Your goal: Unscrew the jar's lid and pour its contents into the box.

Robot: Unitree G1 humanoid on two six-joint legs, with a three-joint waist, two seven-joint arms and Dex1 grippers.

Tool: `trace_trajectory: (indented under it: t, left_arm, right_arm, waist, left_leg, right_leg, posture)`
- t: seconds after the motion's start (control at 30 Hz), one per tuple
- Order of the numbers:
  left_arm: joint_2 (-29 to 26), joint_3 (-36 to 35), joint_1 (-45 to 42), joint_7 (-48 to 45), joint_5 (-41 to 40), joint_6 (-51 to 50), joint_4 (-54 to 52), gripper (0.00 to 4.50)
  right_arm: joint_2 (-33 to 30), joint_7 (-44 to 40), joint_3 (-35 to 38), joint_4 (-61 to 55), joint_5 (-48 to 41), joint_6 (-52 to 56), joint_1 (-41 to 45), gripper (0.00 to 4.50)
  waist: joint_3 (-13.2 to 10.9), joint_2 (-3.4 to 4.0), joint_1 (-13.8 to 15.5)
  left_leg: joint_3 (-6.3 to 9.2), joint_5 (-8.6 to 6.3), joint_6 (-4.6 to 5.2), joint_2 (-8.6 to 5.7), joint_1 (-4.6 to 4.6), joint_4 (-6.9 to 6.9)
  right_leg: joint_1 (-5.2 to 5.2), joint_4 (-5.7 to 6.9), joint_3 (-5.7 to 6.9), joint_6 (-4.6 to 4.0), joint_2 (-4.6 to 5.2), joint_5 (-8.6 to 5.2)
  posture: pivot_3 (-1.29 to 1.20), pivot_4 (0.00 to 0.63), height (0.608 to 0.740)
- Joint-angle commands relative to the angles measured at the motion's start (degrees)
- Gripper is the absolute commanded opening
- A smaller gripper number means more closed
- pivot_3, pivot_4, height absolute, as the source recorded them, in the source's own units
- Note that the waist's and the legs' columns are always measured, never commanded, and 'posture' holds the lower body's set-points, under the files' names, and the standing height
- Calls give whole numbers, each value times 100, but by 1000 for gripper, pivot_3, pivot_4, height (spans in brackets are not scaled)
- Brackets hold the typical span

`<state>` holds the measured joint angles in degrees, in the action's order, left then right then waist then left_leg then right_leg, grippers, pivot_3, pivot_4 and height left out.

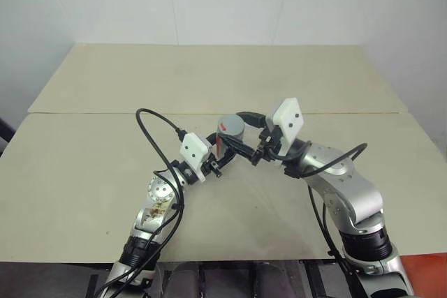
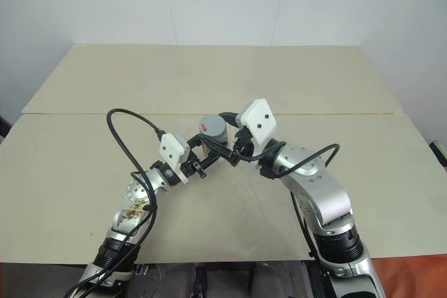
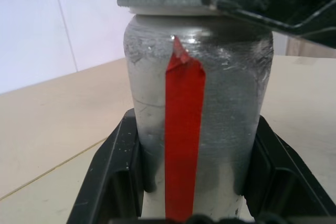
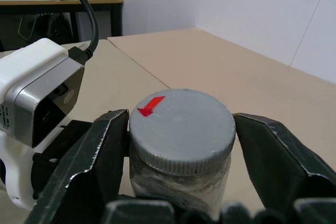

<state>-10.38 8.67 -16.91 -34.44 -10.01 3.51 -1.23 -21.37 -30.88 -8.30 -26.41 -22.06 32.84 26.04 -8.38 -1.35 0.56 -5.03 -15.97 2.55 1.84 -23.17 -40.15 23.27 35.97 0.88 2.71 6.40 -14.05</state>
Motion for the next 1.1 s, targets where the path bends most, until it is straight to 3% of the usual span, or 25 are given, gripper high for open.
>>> trace_trajectory:
  t: [0.03,0.17,0.3,0.6,0.83,1.1]
  left_arm:
    - [25,11,-7,-6,-13,146,-59,2010]
    - [31,6,-21,-11,-17,139,-47,2010]
    - [34,1,-18,-8,-18,145,-45,2010]
    - [53,16,20,5,-6,153,-58,2010]
    - [3,39,33,-38,47,191,-39,2010]
    - [-40,65,63,-75,36,229,-40,2010]
  right_arm:
    - [2,23,135,-143,-31,-45,61,3633]
    - [3,25,125,-138,-36,-21,56,3633]
    - [-1,20,106,-142,-25,-26,51,2807]
    - [18,8,157,-130,-89,-2,91,2807]
    - [347,37,757,-190,-1127,598,243,2807]
    - [573,329,1180,-90,-1547,746,387,2807]
  waist:
    - [0,0,0]
    - [0,0,1]
    - [0,0,0]
    - [0,0,0]
    - [0,0,4]
    - [0,0,-3]
  left_leg:
    - [0,0,0,0,0,0]
    - [0,0,0,0,0,0]
    - [0,0,0,0,0,0]
    - [0,0,0,0,0,0]
    - [0,0,0,1,0,0]
    - [0,-1,1,2,0,1]
  right_leg:
    - [0,0,1,0,0,0]
    - [0,0,0,0,0,0]
    - [0,0,0,0,0,0]
    - [0,0,1,0,0,0]
    - [0,1,0,0,0,0]
    - [0,1,0,0,0,0]
  posture:
    - [0,150,740]
    - [0,150,740]
    - [0,150,740]
    - [0,150,740]
    - [0,150,740]
    - [0,150,740]
